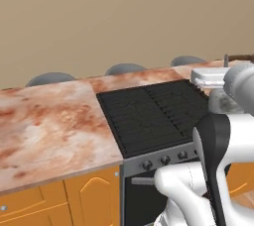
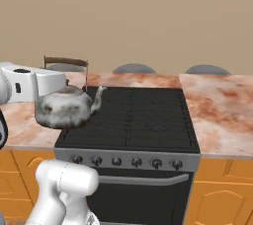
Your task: Pick the kettle from the cabinet and place it on a stove burner. Then pick the pot from the counter and place it on another stove burner. Finally, turn both burners on.
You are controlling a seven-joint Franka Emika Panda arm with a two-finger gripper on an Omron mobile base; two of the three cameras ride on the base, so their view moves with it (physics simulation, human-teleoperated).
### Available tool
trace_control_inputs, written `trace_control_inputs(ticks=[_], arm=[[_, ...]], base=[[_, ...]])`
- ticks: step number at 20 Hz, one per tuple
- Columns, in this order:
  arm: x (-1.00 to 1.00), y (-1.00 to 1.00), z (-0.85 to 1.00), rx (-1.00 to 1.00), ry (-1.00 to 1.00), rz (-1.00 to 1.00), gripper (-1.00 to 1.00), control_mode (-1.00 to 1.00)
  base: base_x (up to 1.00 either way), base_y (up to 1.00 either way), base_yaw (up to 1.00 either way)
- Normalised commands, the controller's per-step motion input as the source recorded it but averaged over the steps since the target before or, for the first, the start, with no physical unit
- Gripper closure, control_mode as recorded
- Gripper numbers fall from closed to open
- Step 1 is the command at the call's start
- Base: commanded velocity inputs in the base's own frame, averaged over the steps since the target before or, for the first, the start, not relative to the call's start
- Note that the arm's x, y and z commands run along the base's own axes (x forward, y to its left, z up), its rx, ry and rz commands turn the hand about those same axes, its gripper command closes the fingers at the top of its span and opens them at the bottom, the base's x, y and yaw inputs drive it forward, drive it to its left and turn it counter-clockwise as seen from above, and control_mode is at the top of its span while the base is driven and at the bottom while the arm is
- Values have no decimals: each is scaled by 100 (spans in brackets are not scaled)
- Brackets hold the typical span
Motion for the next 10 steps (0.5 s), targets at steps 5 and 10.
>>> trace_control_inputs(ticks=[5, 10], arm=[[0, 0, 0, 0, 0, 0, 100, 100], [0, 0, 0, 0, 0, 0, 100, 100]], base=[[5, 51, 0], [2, 30, 0]])
